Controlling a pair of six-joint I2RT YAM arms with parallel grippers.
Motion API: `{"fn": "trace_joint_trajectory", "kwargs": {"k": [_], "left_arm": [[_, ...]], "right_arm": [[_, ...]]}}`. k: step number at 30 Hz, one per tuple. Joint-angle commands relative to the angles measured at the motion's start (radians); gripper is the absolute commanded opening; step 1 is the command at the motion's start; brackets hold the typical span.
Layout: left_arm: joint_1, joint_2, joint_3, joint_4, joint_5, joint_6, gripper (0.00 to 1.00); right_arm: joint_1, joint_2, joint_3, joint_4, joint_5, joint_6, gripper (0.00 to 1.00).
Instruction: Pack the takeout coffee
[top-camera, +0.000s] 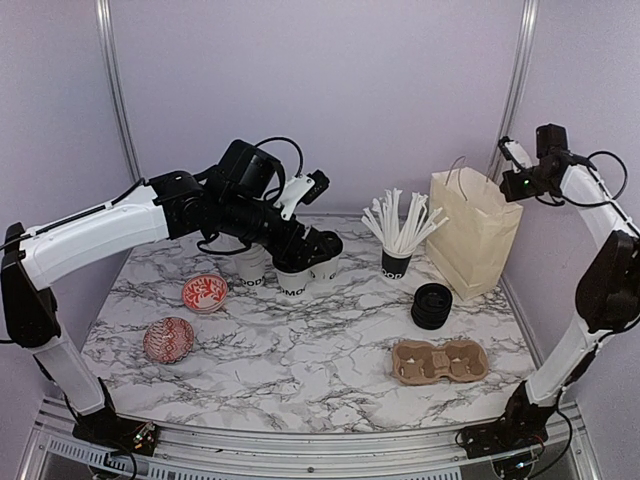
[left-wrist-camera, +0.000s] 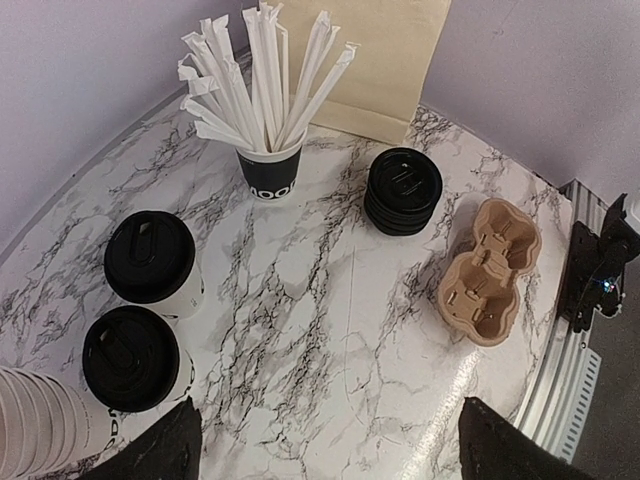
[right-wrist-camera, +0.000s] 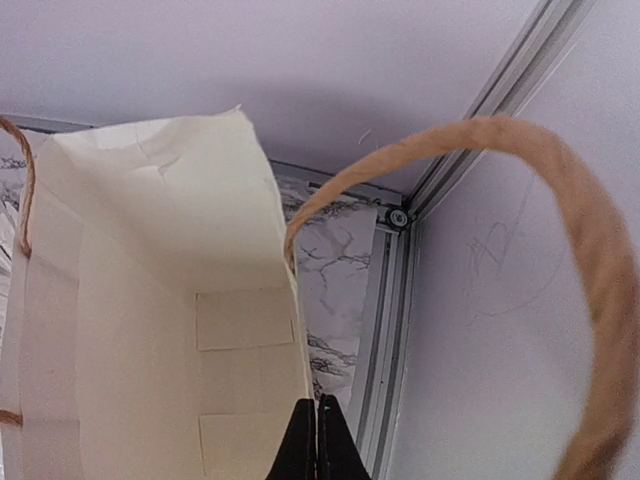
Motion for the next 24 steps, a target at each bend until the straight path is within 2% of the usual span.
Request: {"fn": "trace_joint_trajectory", "kwargs": {"k": [1, 3, 6, 10, 13, 18, 24], "left_arm": [[0.001, -0.033, -0.004, 0.015, -0.01, -0.004, 0.9], [0.001, -0.041, -0.002, 0.015, -0.012, -0.013, 0.91], [0.001, -0.061, -0.007, 0.014, -0.033, -0.032, 0.98], [0.001, -0.104, -0.029, 0.011, -0.119, -0.058, 0.99], [0.001, -0.146, -0.058, 0.012, -0.231, -0.071, 0.99], [0.001, -0.234, -0.114, 0.006, -0.48, -0.077, 0.99], [0.006, -0.333, -0.153, -0.019, -0.713, -0.076, 0.99]], "right_arm": [[0.005, -0.121, 0.032, 0.077, -0.022, 0.03, 0.0], [0.011, -0.155, 0.043, 0.084, -0.045, 0.036, 0.0], [0.031, -0.212, 0.047, 0.1, -0.062, 0.037, 0.0], [0.083, -0.29, 0.05, 0.113, -0.133, 0.02, 0.0], [0.137, -0.348, 0.052, 0.117, -0.207, 0.01, 0.0], [0.167, -0.411, 0.061, 0.115, -0.452, 0.03, 0.0], [0.222, -0.4, 0.109, 0.119, -0.696, 0.078, 0.0]]}}
